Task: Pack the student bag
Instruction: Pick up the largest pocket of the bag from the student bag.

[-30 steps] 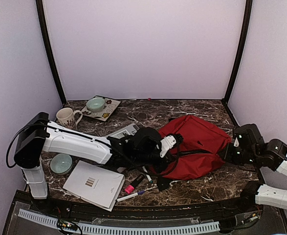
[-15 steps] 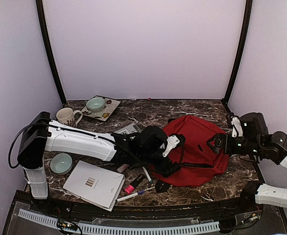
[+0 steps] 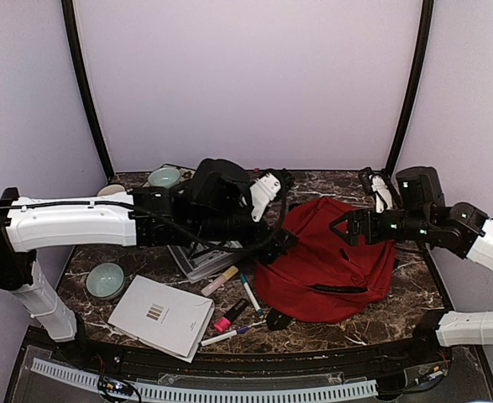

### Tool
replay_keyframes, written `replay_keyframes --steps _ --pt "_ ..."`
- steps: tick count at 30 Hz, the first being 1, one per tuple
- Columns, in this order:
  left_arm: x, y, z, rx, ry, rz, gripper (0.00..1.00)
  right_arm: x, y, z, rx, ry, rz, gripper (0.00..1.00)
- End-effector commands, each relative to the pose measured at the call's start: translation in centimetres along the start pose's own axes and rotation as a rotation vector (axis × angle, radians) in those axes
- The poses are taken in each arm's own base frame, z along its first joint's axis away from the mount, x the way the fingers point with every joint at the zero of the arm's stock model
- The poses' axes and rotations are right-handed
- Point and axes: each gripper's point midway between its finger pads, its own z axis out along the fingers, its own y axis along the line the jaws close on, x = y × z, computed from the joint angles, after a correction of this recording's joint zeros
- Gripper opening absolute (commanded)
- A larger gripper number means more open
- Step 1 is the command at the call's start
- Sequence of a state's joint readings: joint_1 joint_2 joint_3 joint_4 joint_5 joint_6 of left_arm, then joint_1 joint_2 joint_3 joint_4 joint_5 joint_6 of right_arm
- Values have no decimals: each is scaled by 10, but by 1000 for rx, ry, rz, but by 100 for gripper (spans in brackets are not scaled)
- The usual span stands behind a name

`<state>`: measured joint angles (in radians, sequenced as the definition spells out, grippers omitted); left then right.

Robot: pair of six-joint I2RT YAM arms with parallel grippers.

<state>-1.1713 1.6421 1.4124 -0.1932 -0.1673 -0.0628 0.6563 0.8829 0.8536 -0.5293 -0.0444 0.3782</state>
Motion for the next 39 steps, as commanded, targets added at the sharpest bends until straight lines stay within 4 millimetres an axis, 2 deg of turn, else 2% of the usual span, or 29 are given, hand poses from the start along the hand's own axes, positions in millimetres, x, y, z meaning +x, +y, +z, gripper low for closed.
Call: replay_keyframes --steps 1,5,8,14,18,21,24,26,32,35,39 --pt "-15 45 -37 -101 -8 -35 98 -9 20 -3 -91 38 -187 99" --pt "-3 76 -50 -137 17 -116 98 -3 37 3 -179 129 -256 99" --pt "12 91 -56 -158 43 -164 97 14 46 13 -245 236 -256 95" --pt "46 95 -66 -169 106 -180 96 61 61 25 -271 437 -298 91" --pt "61 93 -73 -153 112 -189 96 68 80 27 -282 462 -295 91" --pt "69 92 -75 -150 116 -190 95 80 74 30 -242 491 -268 88" --pt "76 91 -75 -146 132 -193 94 102 49 34 -130 547 -240 82" --pt "80 90 -77 -145 136 -195 93 112 41 33 -93 576 -219 77" --pt "93 88 -84 -137 150 -194 93 119 44 39 -75 553 -154 64" --pt "105 84 -87 -120 174 -201 93 132 50 41 -84 568 -149 61" --pt "114 83 -89 -114 177 -228 92 140 40 45 -33 568 -168 46"
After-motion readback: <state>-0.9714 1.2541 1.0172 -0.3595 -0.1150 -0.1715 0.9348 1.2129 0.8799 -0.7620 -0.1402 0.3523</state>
